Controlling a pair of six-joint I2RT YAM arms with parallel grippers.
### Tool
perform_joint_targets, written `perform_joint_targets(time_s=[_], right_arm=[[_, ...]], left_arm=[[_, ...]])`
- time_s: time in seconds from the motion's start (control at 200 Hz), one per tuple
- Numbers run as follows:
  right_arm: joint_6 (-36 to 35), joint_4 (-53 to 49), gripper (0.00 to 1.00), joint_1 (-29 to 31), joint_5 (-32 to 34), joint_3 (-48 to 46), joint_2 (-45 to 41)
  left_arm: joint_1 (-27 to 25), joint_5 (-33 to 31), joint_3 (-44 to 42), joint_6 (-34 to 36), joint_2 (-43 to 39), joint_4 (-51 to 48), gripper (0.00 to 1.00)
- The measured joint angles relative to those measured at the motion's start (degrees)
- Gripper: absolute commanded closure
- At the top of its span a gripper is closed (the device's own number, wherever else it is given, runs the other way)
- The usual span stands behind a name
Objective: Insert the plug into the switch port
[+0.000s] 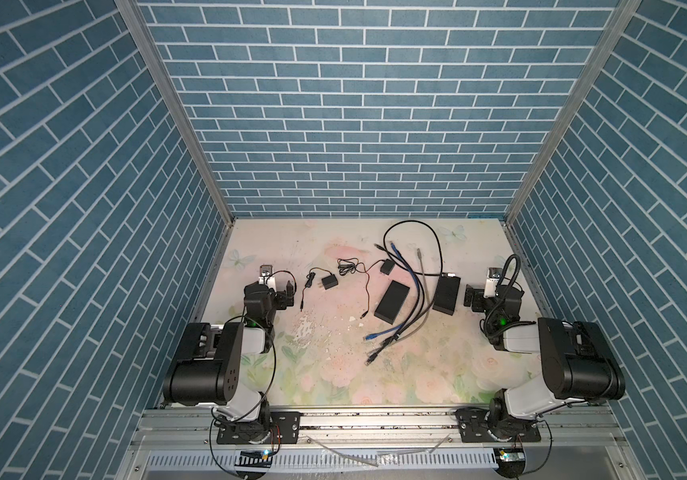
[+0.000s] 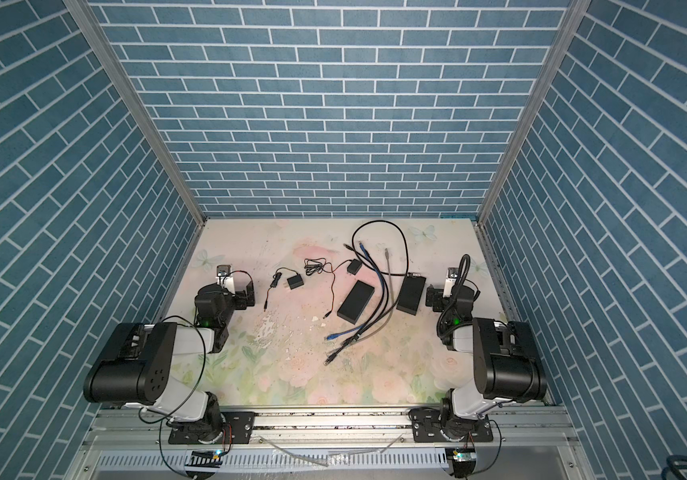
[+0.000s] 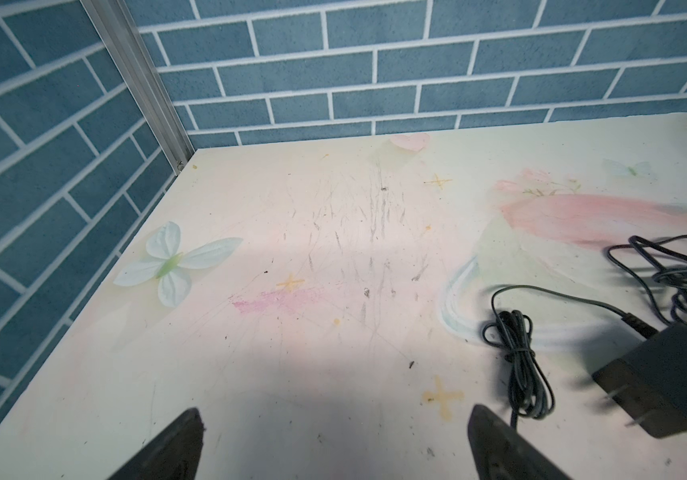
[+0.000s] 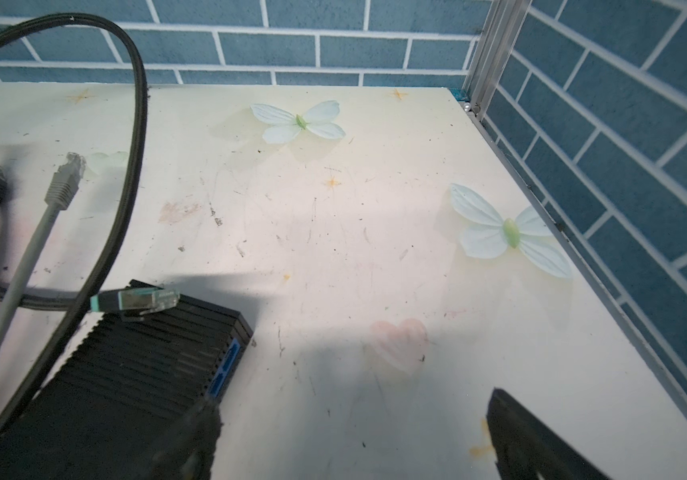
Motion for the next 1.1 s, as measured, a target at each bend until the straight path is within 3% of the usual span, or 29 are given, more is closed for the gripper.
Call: perform_joint_targets(time_s=[1.1], right_arm=[[0.00, -0.15, 0.01, 0.00, -0.37, 0.02, 0.00]], left_arm=[[0.00, 1.40, 0.85, 0.83, 0.00, -0.70, 0.00]])
